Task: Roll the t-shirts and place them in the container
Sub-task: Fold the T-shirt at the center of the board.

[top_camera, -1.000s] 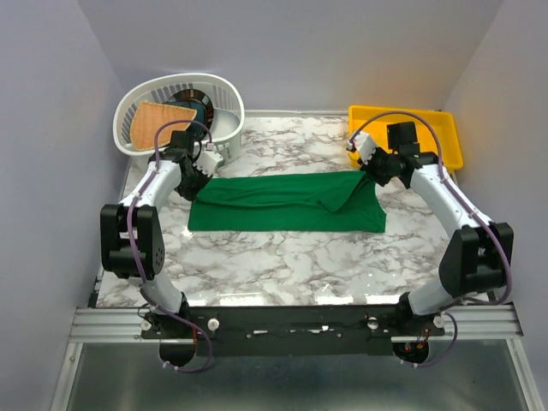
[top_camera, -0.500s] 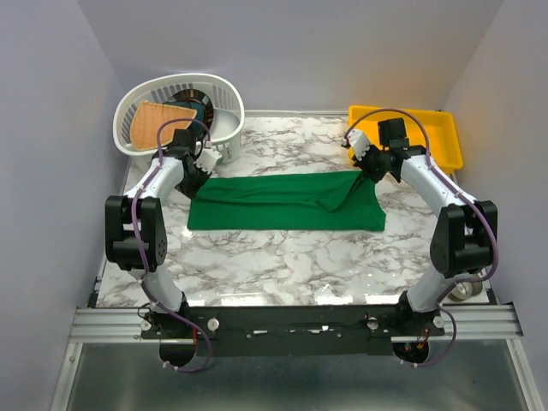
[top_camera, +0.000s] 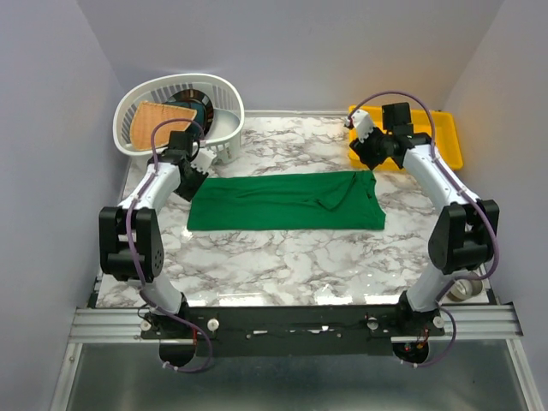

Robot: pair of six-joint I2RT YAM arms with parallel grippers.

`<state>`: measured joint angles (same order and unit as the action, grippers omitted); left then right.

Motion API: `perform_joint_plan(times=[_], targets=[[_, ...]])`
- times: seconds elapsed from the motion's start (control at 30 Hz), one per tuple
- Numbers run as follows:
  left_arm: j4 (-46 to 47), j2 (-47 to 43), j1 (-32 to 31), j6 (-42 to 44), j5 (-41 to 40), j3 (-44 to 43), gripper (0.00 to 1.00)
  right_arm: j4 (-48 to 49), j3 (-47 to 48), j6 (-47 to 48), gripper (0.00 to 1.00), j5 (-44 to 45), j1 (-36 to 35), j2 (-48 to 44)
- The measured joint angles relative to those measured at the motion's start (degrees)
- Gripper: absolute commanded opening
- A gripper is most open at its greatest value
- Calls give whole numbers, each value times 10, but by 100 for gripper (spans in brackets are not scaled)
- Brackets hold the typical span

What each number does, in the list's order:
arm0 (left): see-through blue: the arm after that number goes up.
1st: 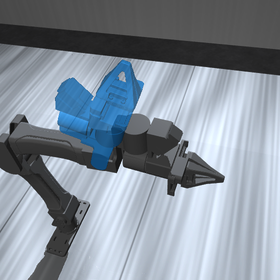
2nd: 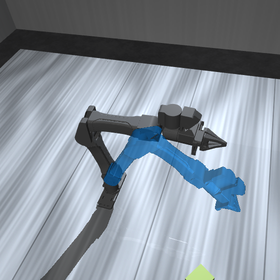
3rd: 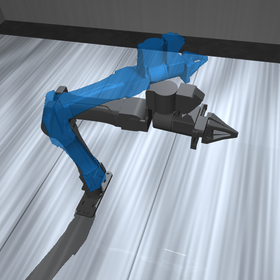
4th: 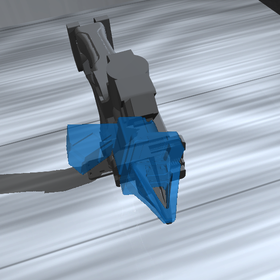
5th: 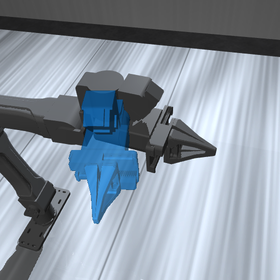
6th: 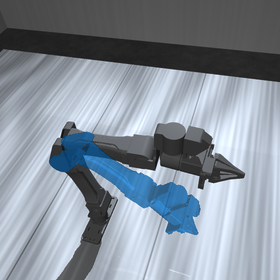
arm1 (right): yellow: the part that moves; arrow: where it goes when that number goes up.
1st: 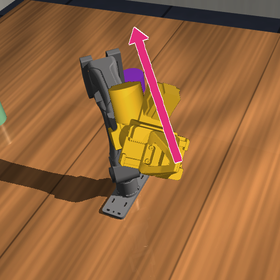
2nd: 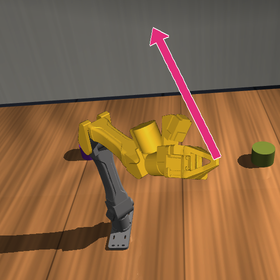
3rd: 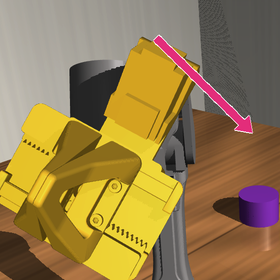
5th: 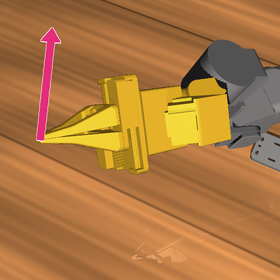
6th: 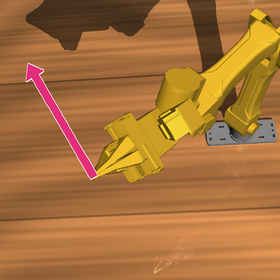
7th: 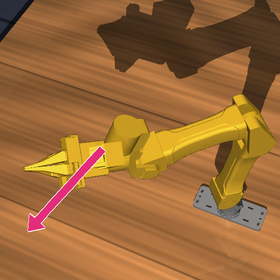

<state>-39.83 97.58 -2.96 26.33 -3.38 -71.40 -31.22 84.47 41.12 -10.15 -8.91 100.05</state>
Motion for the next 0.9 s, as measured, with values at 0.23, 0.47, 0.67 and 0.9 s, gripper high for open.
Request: perform_joint_plan(times=[0.23,0.47,0.67,0.9], targets=[[8,-84,0,0,27,60,7,-84,-56,66,36,-82,-2,-59],[-1,-64,-2,1,66,115,0,-161,-63,128,22,-120,-18,6],[-5,-68,-2,0,75,120,0,-171,-65,159,20,-120,-42,64],[-13,-97,-2,0,75,125,0,-176,-6,160,20,-120,-60,143]])
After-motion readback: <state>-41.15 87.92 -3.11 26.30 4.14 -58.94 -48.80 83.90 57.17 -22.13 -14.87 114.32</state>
